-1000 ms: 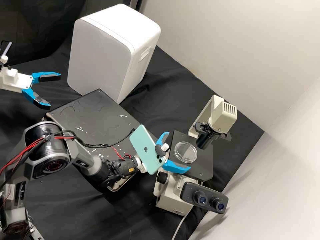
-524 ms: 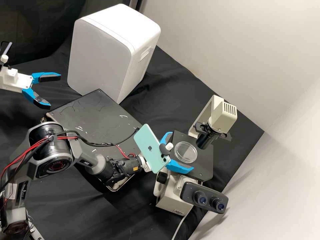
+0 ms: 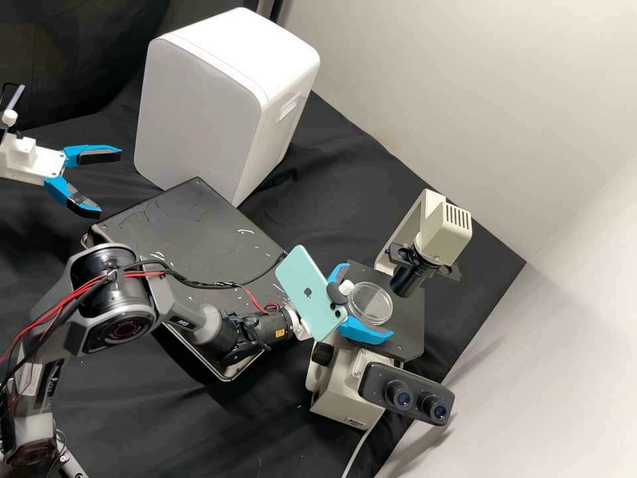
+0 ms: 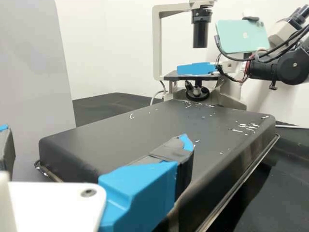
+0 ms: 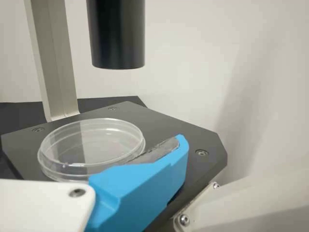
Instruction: Place the petri dish on the bench
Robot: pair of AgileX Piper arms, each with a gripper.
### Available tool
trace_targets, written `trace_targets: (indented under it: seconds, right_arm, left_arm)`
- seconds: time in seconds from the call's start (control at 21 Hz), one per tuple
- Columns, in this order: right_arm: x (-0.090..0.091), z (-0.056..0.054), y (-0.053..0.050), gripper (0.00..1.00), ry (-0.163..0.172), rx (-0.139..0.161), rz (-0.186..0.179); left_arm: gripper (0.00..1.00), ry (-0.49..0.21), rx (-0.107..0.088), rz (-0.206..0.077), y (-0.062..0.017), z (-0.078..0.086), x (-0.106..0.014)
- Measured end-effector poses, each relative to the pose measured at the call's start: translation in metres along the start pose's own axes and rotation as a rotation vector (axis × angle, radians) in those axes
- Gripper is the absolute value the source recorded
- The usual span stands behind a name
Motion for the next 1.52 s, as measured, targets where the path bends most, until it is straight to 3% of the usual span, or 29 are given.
trace_targets:
  seconds: [0.38, 0.52, 1.38, 1.43, 1.52]
  right_arm:
    - [0.009, 0.001, 0.0, 1.0, -0.003, 0.0, 0.004]
    - [0.011, 0.001, 0.0, 1.0, -0.009, -0.024, -0.001]
    - [0.019, 0.01, 0.002, 1.0, -0.042, -0.022, 0.02]
    - [0.019, 0.01, 0.002, 0.0, -0.042, -0.022, 0.02]
    - [0.02, 0.009, 0.002, 0.0, -0.043, -0.022, 0.018]
  left_arm:
    - [1.0, 0.002, -0.006, -0.008, -0.0019, -0.001, 0.001]
    - [1.0, 0.002, -0.006, -0.008, -0.0019, -0.001, 0.001]
    - [1.0, 0.002, -0.006, -0.008, -0.0019, -0.001, 0.001]
    - [1.0, 0.002, -0.006, -0.008, -0.0019, -0.001, 0.001]
    - [1.0, 0.002, -0.006, -0.008, -0.0019, -0.001, 0.001]
